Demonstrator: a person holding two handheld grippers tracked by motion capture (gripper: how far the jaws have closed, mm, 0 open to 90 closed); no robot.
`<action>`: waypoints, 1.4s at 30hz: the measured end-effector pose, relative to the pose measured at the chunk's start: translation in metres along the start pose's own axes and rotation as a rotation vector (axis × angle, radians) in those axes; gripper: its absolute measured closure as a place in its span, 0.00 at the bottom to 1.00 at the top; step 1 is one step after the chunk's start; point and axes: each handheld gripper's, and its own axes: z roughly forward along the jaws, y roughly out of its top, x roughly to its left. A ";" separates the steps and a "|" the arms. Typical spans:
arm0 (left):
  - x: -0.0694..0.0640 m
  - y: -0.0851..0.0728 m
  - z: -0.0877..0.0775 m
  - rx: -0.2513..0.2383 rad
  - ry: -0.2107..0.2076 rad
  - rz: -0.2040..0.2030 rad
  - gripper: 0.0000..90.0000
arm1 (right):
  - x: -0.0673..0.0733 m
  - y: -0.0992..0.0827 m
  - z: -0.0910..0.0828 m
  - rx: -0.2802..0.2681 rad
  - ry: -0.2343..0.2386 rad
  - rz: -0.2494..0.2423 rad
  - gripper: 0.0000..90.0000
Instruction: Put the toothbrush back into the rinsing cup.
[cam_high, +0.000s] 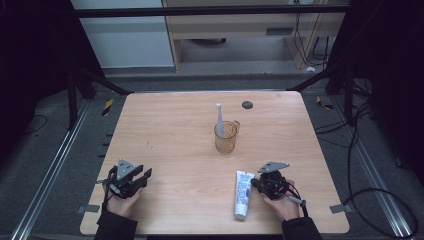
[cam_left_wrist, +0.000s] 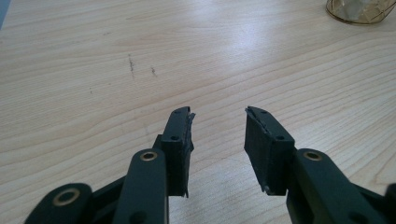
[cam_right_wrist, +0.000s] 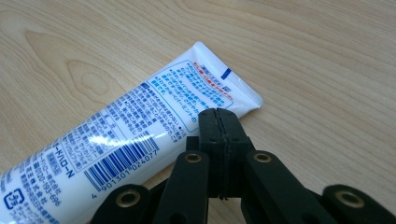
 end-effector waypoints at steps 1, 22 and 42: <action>0.000 0.000 0.000 0.001 0.000 0.001 0.67 | 0.000 0.001 0.001 0.001 0.000 -0.003 1.00; 0.002 0.000 0.001 0.010 0.010 0.006 0.67 | 0.016 0.026 0.026 0.041 0.041 -0.050 1.00; 0.005 -0.001 0.001 0.014 0.014 0.000 0.63 | 0.017 0.037 0.002 -0.059 0.010 -0.069 0.83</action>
